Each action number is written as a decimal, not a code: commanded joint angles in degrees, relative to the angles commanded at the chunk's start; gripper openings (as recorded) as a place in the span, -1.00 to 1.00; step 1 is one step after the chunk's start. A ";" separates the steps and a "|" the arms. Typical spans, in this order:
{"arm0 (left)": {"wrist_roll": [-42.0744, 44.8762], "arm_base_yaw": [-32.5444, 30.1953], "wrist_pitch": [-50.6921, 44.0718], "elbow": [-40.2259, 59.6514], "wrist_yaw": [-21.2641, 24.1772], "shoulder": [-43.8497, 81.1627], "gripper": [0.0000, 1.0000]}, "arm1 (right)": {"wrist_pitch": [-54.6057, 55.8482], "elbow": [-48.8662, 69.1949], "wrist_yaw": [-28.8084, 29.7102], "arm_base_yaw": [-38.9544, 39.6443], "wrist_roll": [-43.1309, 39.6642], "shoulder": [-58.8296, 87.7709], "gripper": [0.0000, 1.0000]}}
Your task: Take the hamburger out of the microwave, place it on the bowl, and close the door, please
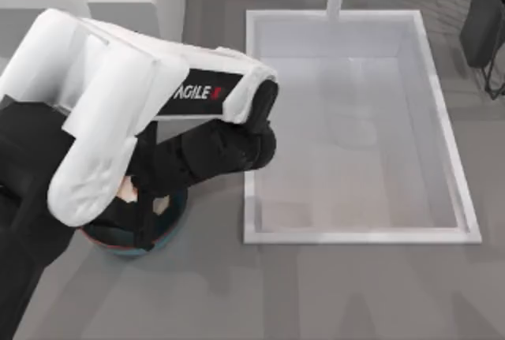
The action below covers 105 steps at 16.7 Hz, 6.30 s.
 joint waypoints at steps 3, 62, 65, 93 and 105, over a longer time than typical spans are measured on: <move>0.00 0.00 0.00 0.00 0.00 0.00 0.21 | 0.00 0.00 0.00 0.00 0.00 0.00 1.00; 146.67 35.82 92.34 -97.50 41.74 -142.25 -0.21 | 0.00 0.00 0.00 0.00 0.00 0.00 1.00; 146.67 35.82 92.34 -97.50 41.74 -142.25 -0.66 | 0.00 0.00 0.00 0.00 0.00 0.00 1.00; 146.63 32.37 85.78 -93.87 38.34 -145.07 -1.00 | 0.00 0.00 0.00 0.00 0.00 0.00 1.00; 146.72 20.76 93.96 -90.25 26.72 -133.09 -1.00 | 0.00 0.00 0.00 0.00 0.00 0.00 1.00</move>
